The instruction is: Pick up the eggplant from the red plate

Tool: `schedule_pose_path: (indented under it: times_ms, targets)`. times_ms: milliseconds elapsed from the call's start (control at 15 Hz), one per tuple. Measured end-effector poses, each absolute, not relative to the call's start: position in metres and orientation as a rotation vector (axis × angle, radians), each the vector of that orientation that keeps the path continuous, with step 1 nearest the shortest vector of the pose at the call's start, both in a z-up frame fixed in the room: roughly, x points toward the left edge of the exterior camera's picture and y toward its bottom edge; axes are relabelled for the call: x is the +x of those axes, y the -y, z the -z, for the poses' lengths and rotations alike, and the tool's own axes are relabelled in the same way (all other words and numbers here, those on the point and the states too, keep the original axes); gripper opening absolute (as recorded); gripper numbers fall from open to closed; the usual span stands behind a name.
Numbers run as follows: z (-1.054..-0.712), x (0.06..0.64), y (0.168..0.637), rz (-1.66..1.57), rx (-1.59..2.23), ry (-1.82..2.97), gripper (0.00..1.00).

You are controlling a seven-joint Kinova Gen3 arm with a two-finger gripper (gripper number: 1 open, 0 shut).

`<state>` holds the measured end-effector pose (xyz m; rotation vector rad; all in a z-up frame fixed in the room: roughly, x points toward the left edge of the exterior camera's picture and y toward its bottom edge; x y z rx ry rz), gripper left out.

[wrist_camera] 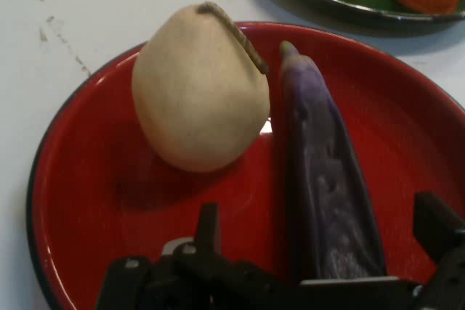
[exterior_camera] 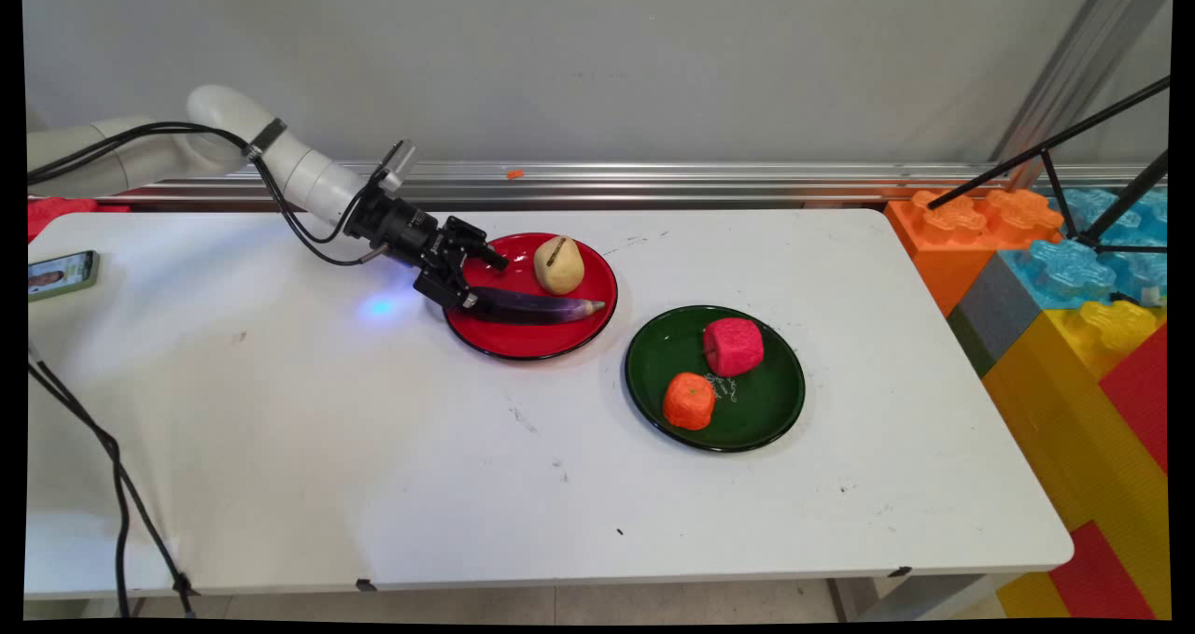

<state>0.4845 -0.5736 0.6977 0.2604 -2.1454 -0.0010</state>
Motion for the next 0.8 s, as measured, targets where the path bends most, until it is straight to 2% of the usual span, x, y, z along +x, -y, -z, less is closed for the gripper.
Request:
schedule_pose_path:
  times_ms: [533,600,800]
  targets:
    - [-0.6911,0.4823,0.5781,0.019,0.233,2.183,1.0]
    - [-0.6908,0.4821,0.5787,0.018,0.222,2.187,0.0]
    - [-0.6905,0.4812,0.5801,0.017,0.196,2.197,0.0]
